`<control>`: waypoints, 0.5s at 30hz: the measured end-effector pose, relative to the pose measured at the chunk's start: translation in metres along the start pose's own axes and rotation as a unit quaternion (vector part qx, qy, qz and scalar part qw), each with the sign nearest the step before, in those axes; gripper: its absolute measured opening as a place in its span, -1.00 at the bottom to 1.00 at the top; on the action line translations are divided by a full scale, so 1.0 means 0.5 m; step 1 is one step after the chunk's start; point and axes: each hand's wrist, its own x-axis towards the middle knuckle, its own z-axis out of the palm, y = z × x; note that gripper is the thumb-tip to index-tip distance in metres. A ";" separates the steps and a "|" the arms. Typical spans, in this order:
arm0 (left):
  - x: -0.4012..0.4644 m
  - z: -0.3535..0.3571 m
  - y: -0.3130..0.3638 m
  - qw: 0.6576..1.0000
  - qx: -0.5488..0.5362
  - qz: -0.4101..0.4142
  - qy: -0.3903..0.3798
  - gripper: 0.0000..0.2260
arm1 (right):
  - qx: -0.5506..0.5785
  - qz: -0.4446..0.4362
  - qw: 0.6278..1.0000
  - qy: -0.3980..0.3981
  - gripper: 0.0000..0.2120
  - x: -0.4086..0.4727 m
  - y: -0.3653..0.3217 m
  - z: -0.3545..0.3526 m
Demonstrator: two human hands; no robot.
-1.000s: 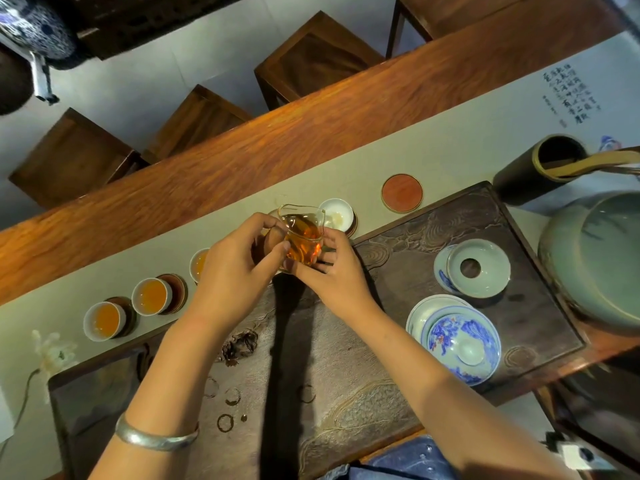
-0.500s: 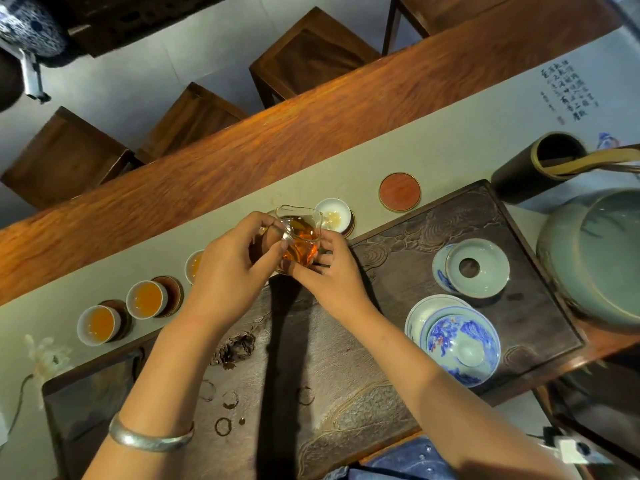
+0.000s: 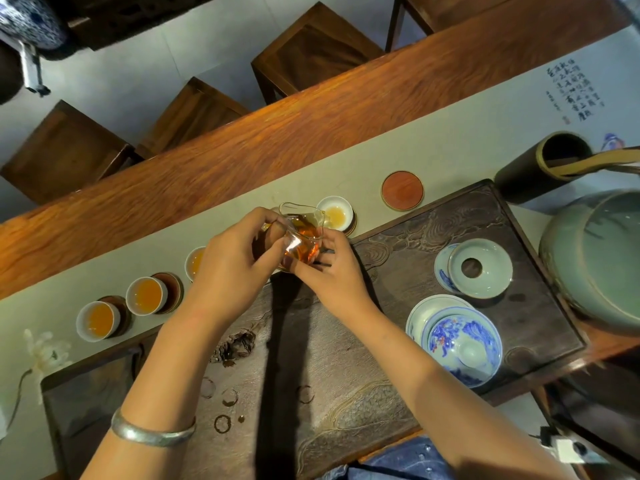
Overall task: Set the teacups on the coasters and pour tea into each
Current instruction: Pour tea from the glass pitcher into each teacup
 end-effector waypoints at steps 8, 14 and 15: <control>-0.001 0.000 0.004 1.000 -0.001 -0.002 -0.001 -0.89 | -0.001 -0.002 1.000 0.007 -0.18 -0.002 -0.001 0.002; 0.002 -0.003 0.004 1.000 0.007 -0.004 -0.006 -0.88 | -0.001 0.000 1.000 0.011 -0.15 -0.001 0.000 0.004; 0.003 -0.004 0.005 1.000 0.009 -0.004 -0.007 -0.88 | -0.001 0.000 1.000 0.012 -0.15 -0.001 0.000 0.004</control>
